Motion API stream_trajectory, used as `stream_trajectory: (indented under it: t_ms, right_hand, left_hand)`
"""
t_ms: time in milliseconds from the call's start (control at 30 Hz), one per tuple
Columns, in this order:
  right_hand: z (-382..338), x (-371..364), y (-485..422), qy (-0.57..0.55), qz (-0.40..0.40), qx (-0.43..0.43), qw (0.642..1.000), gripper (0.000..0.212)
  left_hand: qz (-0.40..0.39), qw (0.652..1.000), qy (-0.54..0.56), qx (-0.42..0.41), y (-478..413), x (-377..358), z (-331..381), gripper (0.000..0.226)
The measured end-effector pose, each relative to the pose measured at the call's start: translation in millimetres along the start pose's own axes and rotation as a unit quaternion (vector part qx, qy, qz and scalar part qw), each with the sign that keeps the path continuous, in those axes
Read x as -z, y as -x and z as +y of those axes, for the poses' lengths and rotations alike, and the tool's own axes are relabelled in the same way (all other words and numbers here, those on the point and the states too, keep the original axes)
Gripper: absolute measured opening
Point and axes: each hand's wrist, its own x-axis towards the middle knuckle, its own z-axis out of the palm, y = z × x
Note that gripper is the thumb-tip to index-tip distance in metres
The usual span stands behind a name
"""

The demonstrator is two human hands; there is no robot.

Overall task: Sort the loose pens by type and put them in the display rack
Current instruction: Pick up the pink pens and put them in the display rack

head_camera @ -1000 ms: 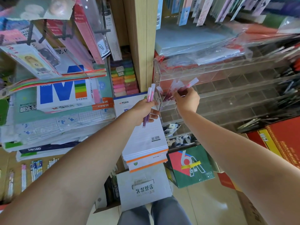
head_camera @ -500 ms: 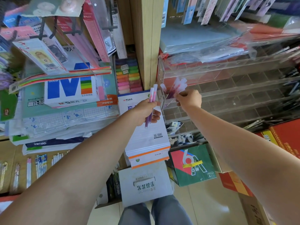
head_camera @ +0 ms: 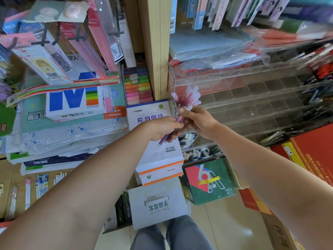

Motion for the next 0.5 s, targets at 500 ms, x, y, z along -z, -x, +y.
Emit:
stream_trajectory:
  t_ms: [500]
  right_hand:
    - [-32,33,-15,0.048,0.37,0.162,0.914,0.028]
  left_hand:
    - [0.197,0.968,-0.122,-0.098,-44,-4,12,0.055]
